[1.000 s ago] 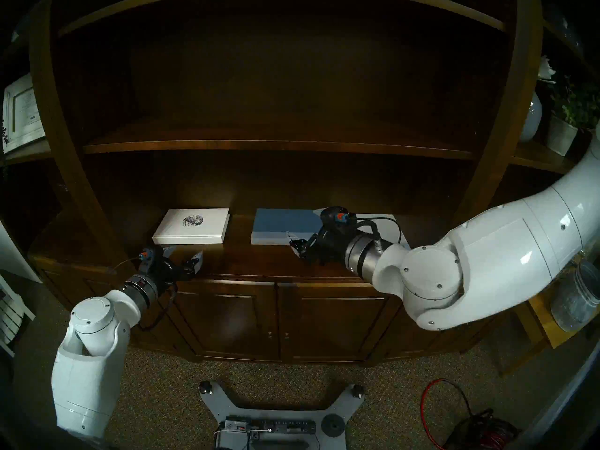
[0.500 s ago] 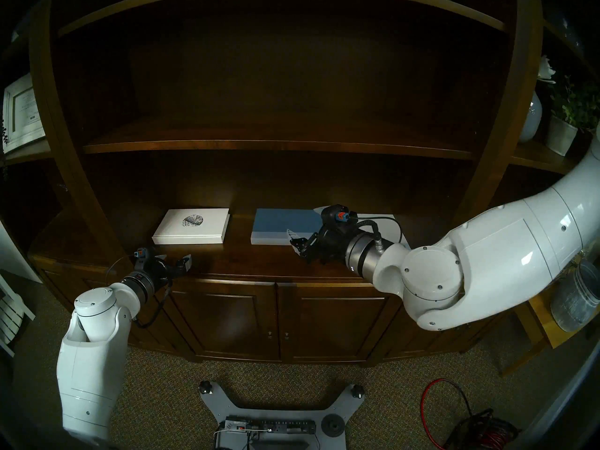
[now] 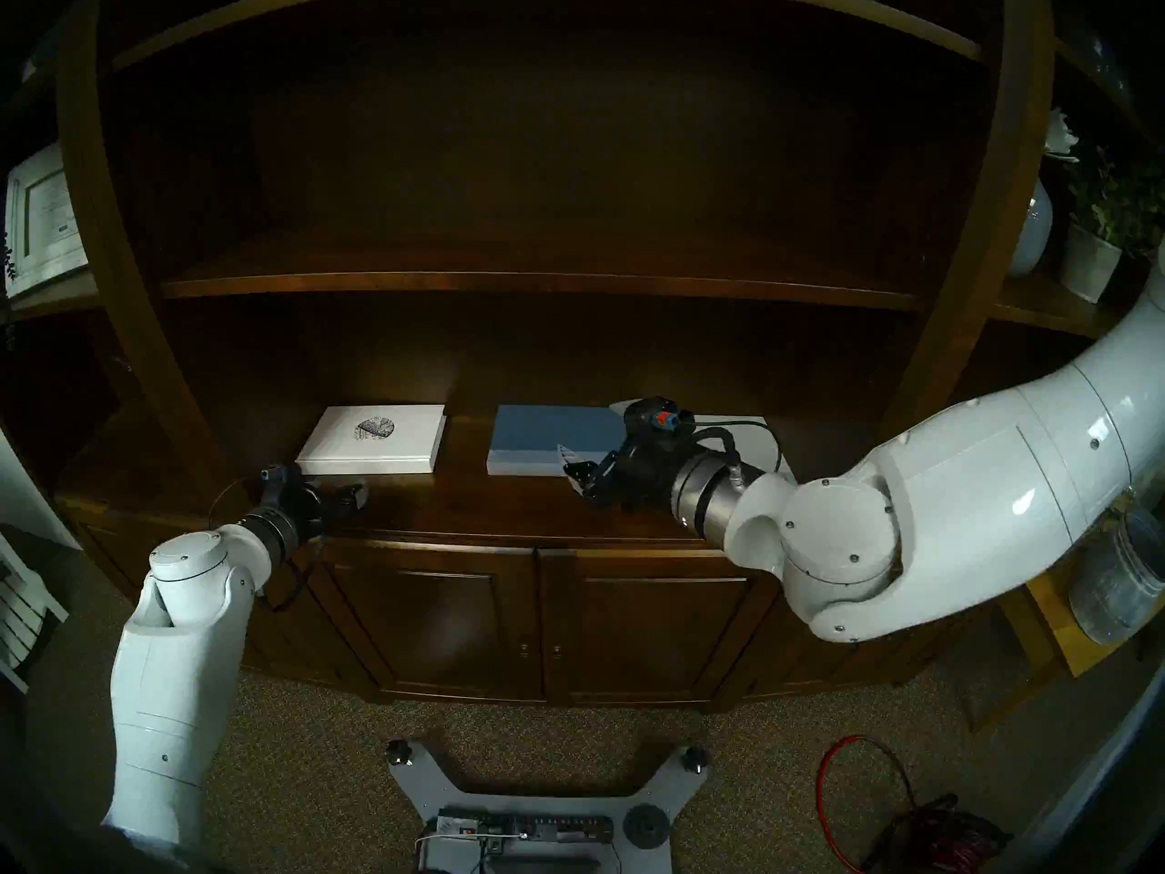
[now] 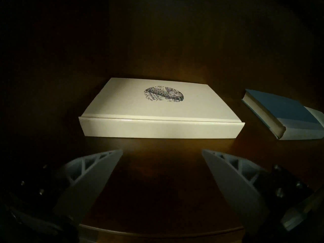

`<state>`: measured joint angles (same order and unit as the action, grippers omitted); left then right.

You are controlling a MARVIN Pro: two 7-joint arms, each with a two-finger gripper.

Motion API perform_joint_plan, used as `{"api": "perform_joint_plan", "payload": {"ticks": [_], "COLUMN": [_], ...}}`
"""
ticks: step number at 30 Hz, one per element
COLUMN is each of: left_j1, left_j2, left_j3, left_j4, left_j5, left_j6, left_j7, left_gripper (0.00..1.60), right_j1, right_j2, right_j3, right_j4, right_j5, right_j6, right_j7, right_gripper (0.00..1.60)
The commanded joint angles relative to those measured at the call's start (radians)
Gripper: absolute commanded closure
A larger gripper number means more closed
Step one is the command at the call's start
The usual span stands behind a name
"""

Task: Close the books and align them horizontally on the shelf

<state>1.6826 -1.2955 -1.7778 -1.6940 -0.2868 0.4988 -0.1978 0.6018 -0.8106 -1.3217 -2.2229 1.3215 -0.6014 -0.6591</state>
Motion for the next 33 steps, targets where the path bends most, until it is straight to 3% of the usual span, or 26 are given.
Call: {"api": "perform_joint_plan", "payload": {"ticks": [1,2,4,24,33], "left_j1": [-0.106,-0.144,-0.131,-0.275,-0.306], "left_j2": [0.024,0.019,0.028,0.035,0.032], "left_j3": [0.032,0.042,0.052,0.12,0.142], "left_j4": [0.017,0.052,0.048,0.216,0.237], "left_j5": [0.014,0.028,0.025,0.081,0.088], "left_j6": [-0.03,-0.028,-0.041,-0.119,-0.13], "left_j7": [0.031,0.039,0.053,0.081,0.077], "left_gripper": [0.0,0.0,0.0,0.0,0.0], "right_j1": [0.022,0.022,0.022,0.021,0.021], "right_j2": [0.006,0.006,0.006,0.006,0.006], "right_j3": [0.016,0.016,0.016,0.016,0.016], "right_j4": [0.001,0.001,0.001,0.001,0.001], "right_j5": [-0.009,-0.009,-0.01,-0.011,-0.011], "right_j6": [-0.012,-0.012,-0.012,-0.012,-0.012], "right_j7": [-0.004,-0.004,-0.004,-0.006,-0.006], "right_gripper": [0.0,0.0,0.0,0.0,0.0]}}
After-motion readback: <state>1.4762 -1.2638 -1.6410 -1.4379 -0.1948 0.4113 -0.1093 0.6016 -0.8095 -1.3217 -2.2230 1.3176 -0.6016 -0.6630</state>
